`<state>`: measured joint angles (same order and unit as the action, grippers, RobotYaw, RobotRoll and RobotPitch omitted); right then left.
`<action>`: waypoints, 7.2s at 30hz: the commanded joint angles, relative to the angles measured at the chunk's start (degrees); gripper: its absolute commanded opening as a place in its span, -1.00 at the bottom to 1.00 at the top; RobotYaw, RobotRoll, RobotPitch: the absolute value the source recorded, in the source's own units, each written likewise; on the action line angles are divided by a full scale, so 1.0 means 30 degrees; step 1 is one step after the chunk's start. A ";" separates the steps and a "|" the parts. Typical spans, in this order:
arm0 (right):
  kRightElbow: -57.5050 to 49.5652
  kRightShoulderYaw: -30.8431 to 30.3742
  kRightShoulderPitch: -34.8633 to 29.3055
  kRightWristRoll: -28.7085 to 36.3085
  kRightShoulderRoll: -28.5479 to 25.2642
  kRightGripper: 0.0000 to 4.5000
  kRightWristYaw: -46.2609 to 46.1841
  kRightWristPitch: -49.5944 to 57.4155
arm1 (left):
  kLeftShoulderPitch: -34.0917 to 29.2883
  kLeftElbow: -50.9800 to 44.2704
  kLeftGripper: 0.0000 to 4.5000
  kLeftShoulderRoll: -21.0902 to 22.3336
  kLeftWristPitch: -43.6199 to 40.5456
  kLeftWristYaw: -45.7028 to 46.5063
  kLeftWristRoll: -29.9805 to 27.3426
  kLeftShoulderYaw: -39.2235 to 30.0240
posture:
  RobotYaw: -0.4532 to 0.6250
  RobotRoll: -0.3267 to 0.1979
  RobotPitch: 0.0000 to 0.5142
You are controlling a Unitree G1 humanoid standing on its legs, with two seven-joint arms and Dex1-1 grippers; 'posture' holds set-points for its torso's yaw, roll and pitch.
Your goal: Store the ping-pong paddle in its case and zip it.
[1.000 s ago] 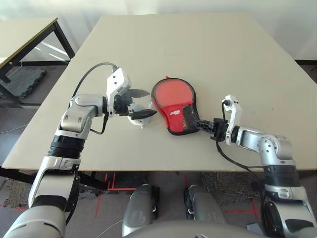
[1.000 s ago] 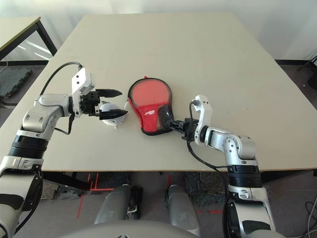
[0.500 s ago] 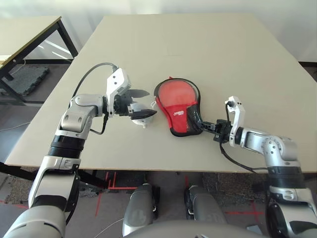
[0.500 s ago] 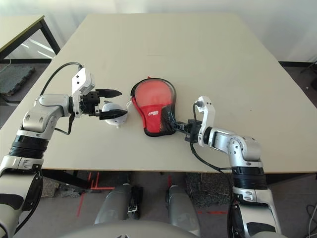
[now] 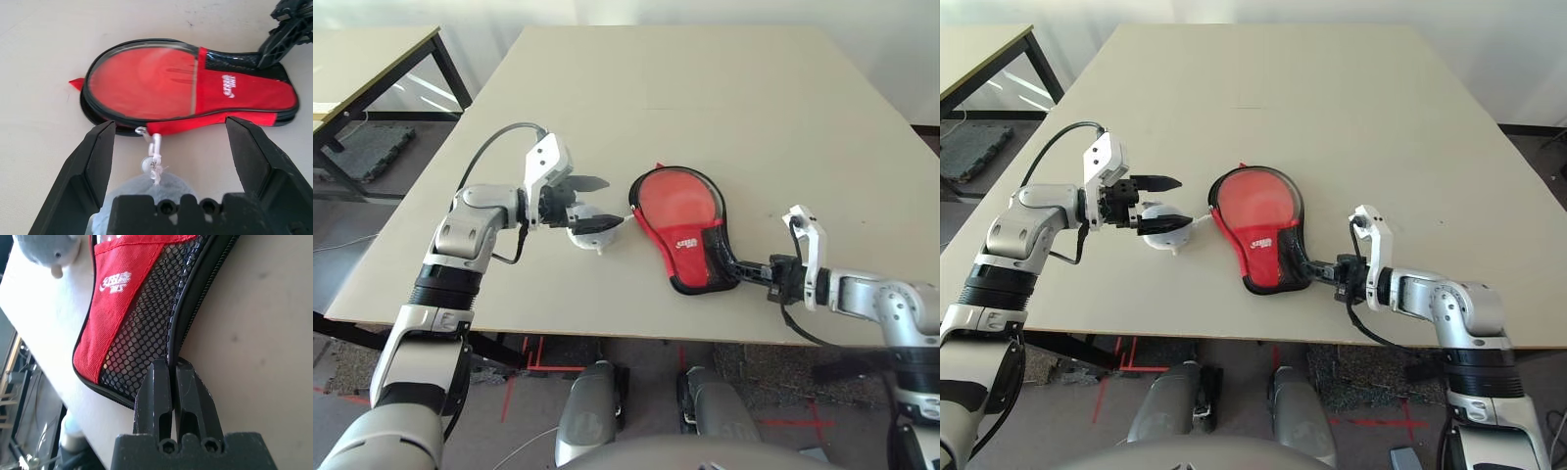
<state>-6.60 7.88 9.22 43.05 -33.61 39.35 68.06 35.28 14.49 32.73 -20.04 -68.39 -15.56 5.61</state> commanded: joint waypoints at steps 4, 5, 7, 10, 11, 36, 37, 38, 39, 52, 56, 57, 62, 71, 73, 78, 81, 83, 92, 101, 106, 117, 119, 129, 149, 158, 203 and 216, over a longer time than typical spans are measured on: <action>-0.1531 -0.0041 -0.1489 0.1174 -0.1203 -0.99 0.1198 0.1055 | 0.0330 0.0546 1.00 0.0030 0.0434 -0.0259 0.0249 0.0331 | -0.05 0.25 -0.64; -0.1673 0.0009 -0.1680 0.1337 -0.1361 -0.99 0.1335 0.1128 | 0.0362 0.0598 1.00 0.0041 0.0460 -0.0291 0.0258 0.0346 | -0.05 0.25 -0.64; -0.1786 0.0055 -0.1976 0.1424 -0.1594 -0.99 0.1440 0.1079 | 0.0420 0.0699 1.00 0.0049 0.0527 -0.0331 0.0282 0.0367 | -0.05 0.25 -0.63; -0.1937 -0.0019 -0.2707 0.1330 -0.2072 -0.99 0.1671 0.0797 | 0.0538 0.0904 1.00 0.0063 0.0659 -0.0417 0.0341 0.0435 | -0.06 0.25 -0.63; -0.1997 -0.0035 -0.2869 0.1349 -0.2165 -0.99 0.1728 0.0772 | 0.0557 0.0942 1.00 0.0073 0.0688 -0.0442 0.0351 0.0454 | -0.06 0.25 -0.63; -0.0876 0.2629 -0.3211 0.1413 -0.6093 0.75 0.4474 -0.1844 | 0.0791 0.1230 1.00 0.0341 0.0761 -0.0737 0.0238 0.0551 | -0.07 0.25 -0.63; -0.0540 0.2584 -0.2770 0.1052 -0.6210 0.92 0.4534 -0.2449 | 0.0765 0.1179 1.00 0.0418 0.0712 -0.0726 0.0211 0.0493 | -0.07 0.25 -0.63; -0.0156 0.2555 -0.2155 0.0708 -0.6170 0.99 0.4507 -0.3117 | 0.0726 0.1111 1.00 0.0522 0.0644 -0.0722 0.0170 0.0417 | -0.07 0.25 -0.64; 0.0249 0.2528 -0.1294 0.0434 -0.5987 0.99 0.4381 -0.3723 | 0.0669 0.1005 1.00 0.0655 0.0555 -0.0705 0.0106 0.0315 | -0.06 0.25 -0.64; 0.2565 -0.4074 0.5780 -0.4849 -0.0897 0.99 0.3589 -0.8573 | -0.0820 -0.0775 1.00 0.2012 -0.0764 0.0620 -0.0183 -0.1183 | 0.07 0.25 -0.68; 0.3600 -0.5408 0.6152 -0.6365 -0.0804 0.99 0.4223 -0.9684 | -0.1364 -0.1395 1.00 0.2111 -0.1448 0.1105 -0.0394 -0.1509 | 0.09 0.25 -0.67; 0.3726 -0.5667 0.6130 -0.6676 -0.0909 0.99 0.4501 -0.9898 | -0.1556 -0.1633 1.00 0.2182 -0.1747 0.1235 -0.0466 -0.1596 | 0.10 0.25 -0.67; 0.3313 -0.6001 0.5507 -0.7228 -0.1622 0.99 0.5840 -1.0348 | -0.2105 -0.2269 1.00 0.2319 -0.3050 0.1857 -0.0718 -0.1994 | 0.10 0.25 -0.67; 0.2962 -0.6305 0.4449 -0.7504 -0.1910 0.99 0.6545 -0.9643 | -0.2230 -0.2302 1.00 0.1881 -0.3837 0.2457 -0.0890 -0.1867 | 0.07 0.25 -0.67; 0.3100 -0.6333 0.4348 -0.7626 -0.1793 0.99 0.6433 -0.9518 | -0.2175 -0.2084 1.00 0.1790 -0.3915 0.2566 -0.0891 -0.1793 | 0.06 0.25 -0.67; 0.3439 -0.6461 0.4300 -0.7768 -0.1554 0.99 0.6293 -0.9201 | -0.2404 -0.2199 1.00 0.1931 -0.4556 0.2243 -0.1101 -0.1546 | 0.06 0.25 -0.68; 0.3526 -0.6489 0.4286 -0.7853 -0.1421 0.99 0.6252 -0.9166 | -0.2430 -0.2052 1.00 0.1986 -0.4488 0.2460 -0.0747 -0.1371 | 0.06 0.25 -0.68; 0.3597 -0.6525 0.4282 -0.7941 -0.1316 0.99 0.6213 -0.9172 | -0.2427 -0.1879 1.00 0.2042 -0.4261 0.2475 -0.0498 -0.1175 | 0.07 0.25 -0.68; 0.3602 -0.6556 0.4211 -0.8110 -0.0987 0.99 0.6078 -0.9110 | -0.2191 -0.0787 1.00 0.2118 -0.3568 0.2576 0.0737 -0.0042 | 0.05 0.25 -0.68; 0.3402 -0.6465 0.4056 -0.8106 -0.0773 0.99 0.5823 -0.9064 | -0.1509 0.0774 1.00 0.1541 -0.2022 0.2749 0.2079 0.1067 | 0.02 0.25 -0.70; 0.3382 -0.6497 0.3927 -0.8191 -0.0606 1.00 0.5598 -0.9082 | -0.0859 0.1775 0.55 0.1007 -0.1416 0.2681 0.2395 0.1356 | 0.02 0.25 -0.71; 0.3411 -0.6681 0.3422 -0.8405 -0.0297 1.00 0.4913 -0.8662 | 0.2291 0.6374 -0.92 -0.0941 0.2295 0.6168 0.5010 0.1506 | 0.01 0.25 -0.69; 0.3381 -0.6711 0.3342 -0.8413 -0.0275 1.00 0.4848 -0.8625 | 0.2730 0.7027 -0.92 -0.1168 0.2915 0.6466 0.5321 0.1541 | 0.01 0.25 -0.68; 0.3114 -0.6762 0.2753 -0.8366 -0.0167 1.00 0.4493 -0.8216 | 0.5937 1.1087 -0.93 -0.2478 0.6646 0.7504 0.6884 0.1916 | -0.02 0.25 -0.63; 0.1227 -0.6154 0.1204 -0.7890 0.0477 1.00 0.3487 -0.7582 | 1.1832 1.9914 -0.93 -0.6664 1.1400 1.4398 1.1870 0.3931 | -0.14 0.25 -0.51; 0.0060 -0.5906 0.0396 -0.7388 0.0693 1.00 0.2758 -0.7023 | 1.2640 2.0613 -0.93 -0.8108 1.2022 1.7288 1.3589 0.4861 | -0.23 0.25 -0.45; 0.2304 -0.6442 0.2111 -0.7899 0.0722 1.00 0.3477 -0.8098 | 0.6483 0.6717 0.99 -0.7718 0.3000 -0.0891 0.5431 0.2999 | -0.11 0.25 -0.59; 0.2482 -0.6577 0.2240 -0.7914 0.0908 1.00 0.3451 -0.8222 | 0.7025 0.5688 0.99 -0.6430 0.1491 -0.0671 0.4094 0.2234 | -0.09 0.25 -0.61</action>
<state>-2.80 -8.30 18.13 21.20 -31.06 50.16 41.02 55.78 33.41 12.84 -14.57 -70.28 -2.35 12.58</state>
